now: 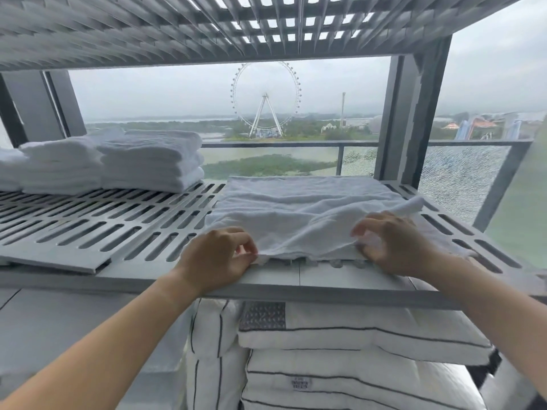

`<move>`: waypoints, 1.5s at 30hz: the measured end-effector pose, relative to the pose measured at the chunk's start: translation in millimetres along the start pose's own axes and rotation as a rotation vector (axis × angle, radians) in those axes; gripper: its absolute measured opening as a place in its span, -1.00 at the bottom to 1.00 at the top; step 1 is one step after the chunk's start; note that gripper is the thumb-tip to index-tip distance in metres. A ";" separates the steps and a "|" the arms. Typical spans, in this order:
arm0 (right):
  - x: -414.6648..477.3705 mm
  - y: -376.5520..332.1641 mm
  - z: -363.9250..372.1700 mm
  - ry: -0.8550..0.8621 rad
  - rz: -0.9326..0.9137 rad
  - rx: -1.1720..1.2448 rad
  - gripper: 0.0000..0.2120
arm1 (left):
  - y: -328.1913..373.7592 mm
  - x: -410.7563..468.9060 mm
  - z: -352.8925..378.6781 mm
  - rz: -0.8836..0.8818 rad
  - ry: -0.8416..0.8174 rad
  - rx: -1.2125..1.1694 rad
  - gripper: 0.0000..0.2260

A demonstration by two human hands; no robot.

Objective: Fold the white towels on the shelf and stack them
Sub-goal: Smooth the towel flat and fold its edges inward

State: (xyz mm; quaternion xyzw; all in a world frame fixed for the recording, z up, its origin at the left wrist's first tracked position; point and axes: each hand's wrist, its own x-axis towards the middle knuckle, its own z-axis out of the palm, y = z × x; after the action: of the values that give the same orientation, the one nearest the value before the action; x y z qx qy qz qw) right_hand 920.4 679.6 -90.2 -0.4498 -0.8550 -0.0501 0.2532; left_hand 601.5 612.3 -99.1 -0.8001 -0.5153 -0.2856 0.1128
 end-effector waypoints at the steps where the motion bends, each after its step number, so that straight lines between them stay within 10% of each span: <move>1: 1.2 -8.1 3.4 0.007 -0.027 0.030 -0.86 | 2.2 0.8 1.0 0.009 -0.011 0.003 -0.91; 12: 5.5 -28.4 18.0 0.157 -0.068 0.207 -0.97 | 36.8 44.0 25.8 0.198 -0.209 0.215 -0.64; 18: 5.0 -29.4 19.8 0.252 0.014 0.089 -0.86 | 25.9 42.5 38.2 -0.055 0.091 0.089 -0.82; 25: 6.7 -26.7 20.2 0.170 0.156 0.127 -0.63 | 27.6 35.0 36.2 -0.111 0.076 0.068 -0.96; 30: 3.4 -18.1 12.7 0.229 0.143 0.186 -0.72 | 61.1 53.0 44.0 -0.011 -0.044 0.054 -0.55; 36: -14.1 29.3 -4.0 0.134 0.328 0.083 -0.79 | 133.4 99.5 91.4 -0.044 -0.044 0.010 -0.65; 45: -24.9 65.2 -18.2 -0.063 0.151 0.248 -0.69 | 134.9 98.4 89.3 -0.088 -0.032 -0.229 -0.74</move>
State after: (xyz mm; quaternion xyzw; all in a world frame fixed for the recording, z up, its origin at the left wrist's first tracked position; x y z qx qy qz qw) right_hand 990.8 693.8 -95.6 -0.4797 -0.8258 0.0891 0.2830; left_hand 782.0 669.7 -99.8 -0.7888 -0.5157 -0.3344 0.0000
